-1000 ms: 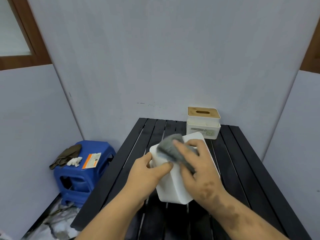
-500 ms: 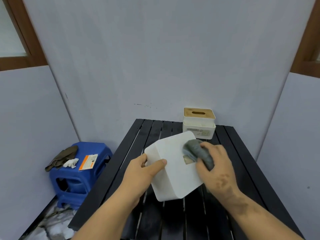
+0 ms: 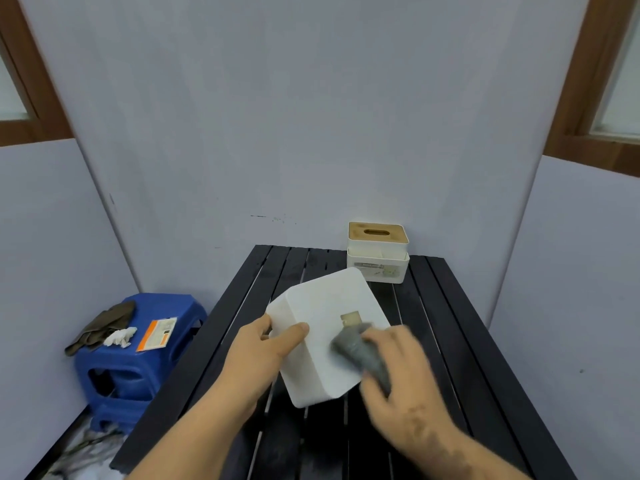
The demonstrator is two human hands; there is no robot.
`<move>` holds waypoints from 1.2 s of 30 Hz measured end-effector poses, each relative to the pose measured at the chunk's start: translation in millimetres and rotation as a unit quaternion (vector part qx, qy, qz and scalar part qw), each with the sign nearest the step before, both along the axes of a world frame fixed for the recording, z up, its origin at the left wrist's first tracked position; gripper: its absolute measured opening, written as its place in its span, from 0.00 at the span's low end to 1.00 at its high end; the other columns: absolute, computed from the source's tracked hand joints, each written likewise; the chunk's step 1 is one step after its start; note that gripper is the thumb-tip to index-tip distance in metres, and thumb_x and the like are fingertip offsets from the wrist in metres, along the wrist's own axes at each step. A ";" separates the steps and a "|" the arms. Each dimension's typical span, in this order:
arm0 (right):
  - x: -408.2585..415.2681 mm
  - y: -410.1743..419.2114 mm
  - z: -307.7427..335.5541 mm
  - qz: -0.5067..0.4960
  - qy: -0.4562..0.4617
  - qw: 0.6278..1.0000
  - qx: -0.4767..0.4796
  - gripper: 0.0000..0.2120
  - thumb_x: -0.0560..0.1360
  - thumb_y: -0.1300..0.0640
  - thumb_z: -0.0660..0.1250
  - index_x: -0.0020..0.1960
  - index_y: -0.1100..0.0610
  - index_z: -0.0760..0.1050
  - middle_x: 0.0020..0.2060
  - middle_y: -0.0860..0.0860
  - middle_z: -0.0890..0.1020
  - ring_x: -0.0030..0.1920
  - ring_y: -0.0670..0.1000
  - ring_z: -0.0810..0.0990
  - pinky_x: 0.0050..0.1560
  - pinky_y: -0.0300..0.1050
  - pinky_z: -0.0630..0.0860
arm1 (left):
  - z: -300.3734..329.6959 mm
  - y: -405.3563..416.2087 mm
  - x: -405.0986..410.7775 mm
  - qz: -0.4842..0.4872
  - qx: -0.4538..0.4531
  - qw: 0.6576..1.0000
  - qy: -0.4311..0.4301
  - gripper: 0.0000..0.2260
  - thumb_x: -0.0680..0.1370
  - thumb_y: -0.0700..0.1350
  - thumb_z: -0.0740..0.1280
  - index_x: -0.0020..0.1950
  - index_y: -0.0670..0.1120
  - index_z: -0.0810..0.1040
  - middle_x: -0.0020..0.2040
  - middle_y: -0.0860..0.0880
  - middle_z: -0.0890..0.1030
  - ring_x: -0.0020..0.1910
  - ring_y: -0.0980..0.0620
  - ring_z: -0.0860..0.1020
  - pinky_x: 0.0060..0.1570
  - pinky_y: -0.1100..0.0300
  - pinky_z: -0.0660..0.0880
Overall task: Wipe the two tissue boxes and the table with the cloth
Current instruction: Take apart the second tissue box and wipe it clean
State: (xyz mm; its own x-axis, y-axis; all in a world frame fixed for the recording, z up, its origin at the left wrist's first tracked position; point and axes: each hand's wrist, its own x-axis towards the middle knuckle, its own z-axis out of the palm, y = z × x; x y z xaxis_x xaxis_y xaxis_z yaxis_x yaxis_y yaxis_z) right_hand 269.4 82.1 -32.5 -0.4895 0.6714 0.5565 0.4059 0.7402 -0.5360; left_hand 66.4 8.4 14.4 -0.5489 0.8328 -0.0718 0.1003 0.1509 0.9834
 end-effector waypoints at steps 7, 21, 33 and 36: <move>15.9 22.2 -2.6 -0.032 0.011 0.999 -0.011 0.21 0.68 0.56 0.65 0.60 0.41 0.70 0.52 0.41 0.73 0.48 0.46 0.76 0.51 0.53 0.77 | 2.5 -0.4 2.0 -0.010 0.005 1.000 0.023 0.06 0.76 0.45 0.74 0.51 0.47 0.84 0.46 0.51 0.87 0.48 0.53 0.84 0.41 0.64 0.75; 38.1 53.5 41.3 0.013 0.287 0.889 -0.356 0.12 0.78 0.63 0.68 0.56 0.48 0.79 0.48 0.52 0.85 0.50 0.56 0.84 0.50 0.57 0.83 | 2.7 -5.1 -8.8 -0.149 0.043 0.977 0.147 0.30 0.66 0.38 0.81 0.63 0.59 0.79 0.56 0.60 0.85 0.58 0.60 0.81 0.48 0.75 0.75; 54.2 40.2 40.3 0.085 0.312 0.843 -0.430 0.12 0.76 0.68 0.66 0.55 0.54 0.79 0.45 0.55 0.84 0.40 0.53 0.82 0.38 0.46 0.80 | 0.8 -7.5 -28.5 -0.205 0.033 0.948 0.241 0.44 0.64 0.46 0.82 0.74 0.68 0.67 0.72 0.69 0.71 0.74 0.62 0.67 0.72 0.52 0.67; 55.6 34.7 34.5 0.076 0.308 0.843 -0.434 0.12 0.76 0.68 0.67 0.54 0.54 0.79 0.47 0.56 0.84 0.41 0.53 0.82 0.42 0.48 0.79 | -4.2 -10.2 -29.5 -0.194 0.029 0.943 0.268 0.46 0.62 0.48 0.82 0.74 0.71 0.64 0.76 0.71 0.62 0.76 0.62 0.63 0.74 0.50 0.67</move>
